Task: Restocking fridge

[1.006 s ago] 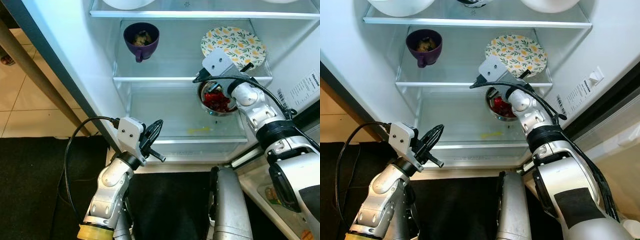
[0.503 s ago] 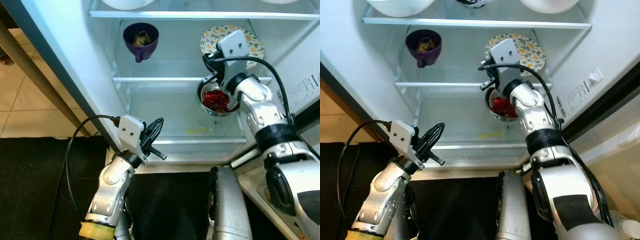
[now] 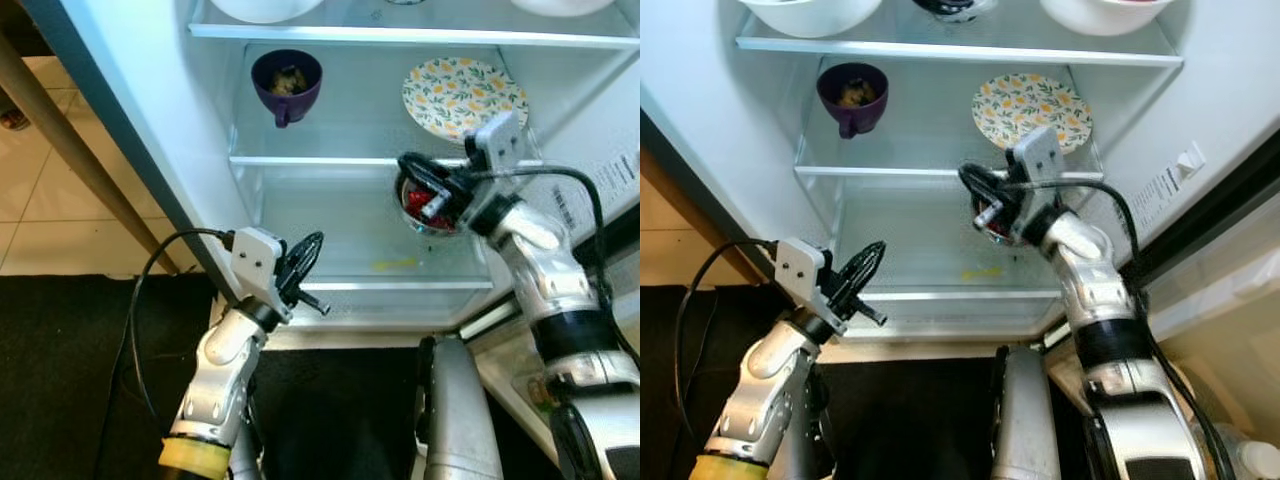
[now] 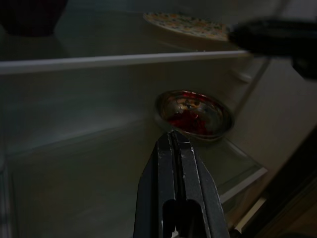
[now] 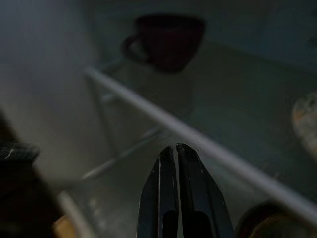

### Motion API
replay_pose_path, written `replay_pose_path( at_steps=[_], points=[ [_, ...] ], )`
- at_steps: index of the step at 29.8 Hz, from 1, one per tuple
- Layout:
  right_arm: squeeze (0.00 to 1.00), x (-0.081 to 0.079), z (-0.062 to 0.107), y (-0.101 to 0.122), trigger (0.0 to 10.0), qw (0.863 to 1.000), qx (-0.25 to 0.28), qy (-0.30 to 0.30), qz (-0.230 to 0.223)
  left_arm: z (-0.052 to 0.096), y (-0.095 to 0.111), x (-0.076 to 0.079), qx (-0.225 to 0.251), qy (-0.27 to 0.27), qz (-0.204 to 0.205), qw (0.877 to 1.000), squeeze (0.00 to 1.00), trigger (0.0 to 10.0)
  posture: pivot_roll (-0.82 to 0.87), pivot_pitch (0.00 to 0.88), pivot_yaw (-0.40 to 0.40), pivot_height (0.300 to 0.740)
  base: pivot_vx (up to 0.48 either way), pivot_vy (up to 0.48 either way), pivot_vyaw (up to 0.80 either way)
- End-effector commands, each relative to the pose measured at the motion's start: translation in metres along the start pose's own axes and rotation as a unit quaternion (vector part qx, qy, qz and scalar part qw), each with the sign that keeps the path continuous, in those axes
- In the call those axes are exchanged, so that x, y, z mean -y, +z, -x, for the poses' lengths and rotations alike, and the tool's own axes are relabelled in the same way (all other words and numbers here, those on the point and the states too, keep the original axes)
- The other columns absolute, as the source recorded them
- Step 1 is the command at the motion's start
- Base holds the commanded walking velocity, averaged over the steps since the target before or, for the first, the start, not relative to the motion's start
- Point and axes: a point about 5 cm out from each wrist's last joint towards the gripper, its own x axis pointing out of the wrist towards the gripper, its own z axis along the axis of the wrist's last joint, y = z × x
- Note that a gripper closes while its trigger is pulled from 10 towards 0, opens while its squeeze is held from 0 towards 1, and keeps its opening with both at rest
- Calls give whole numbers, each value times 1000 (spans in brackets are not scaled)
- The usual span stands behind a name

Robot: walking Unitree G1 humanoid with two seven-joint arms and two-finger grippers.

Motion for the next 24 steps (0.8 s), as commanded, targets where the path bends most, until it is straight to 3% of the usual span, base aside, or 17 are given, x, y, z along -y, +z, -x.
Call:
replay_pose_path(
  at_steps=[1,8,13,18,24],
  points=[
    [0,-3,2,0,10000,1000,-1,14,-3,3,-5,1,-8,-3,1,1000,0,10000,-6,256,-33,418,0,0,0],
    [0,-17,28,-22,10000,997,-47,46,-40,8,-12,-4,-19,1,-2,1000,0,10000,-9,227,-30,418,0,0,0],
    [0,-24,33,-33,10000,995,-61,37,-68,16,-26,-5,-48,6,3,999,0,10000,-13,219,-24,432,0,0,0],
    [0,-44,35,-67,10000,986,-82,-3,-142,39,-61,4,-121,-3,2,993,0,10000,-16,208,-17,457,0,0,0],
    [0,-55,42,-91,10000,977,-113,-27,-177,57,-87,12,-173,-8,20,985,0,10000,-17,192,-9,477,0,0,0]
  ],
)
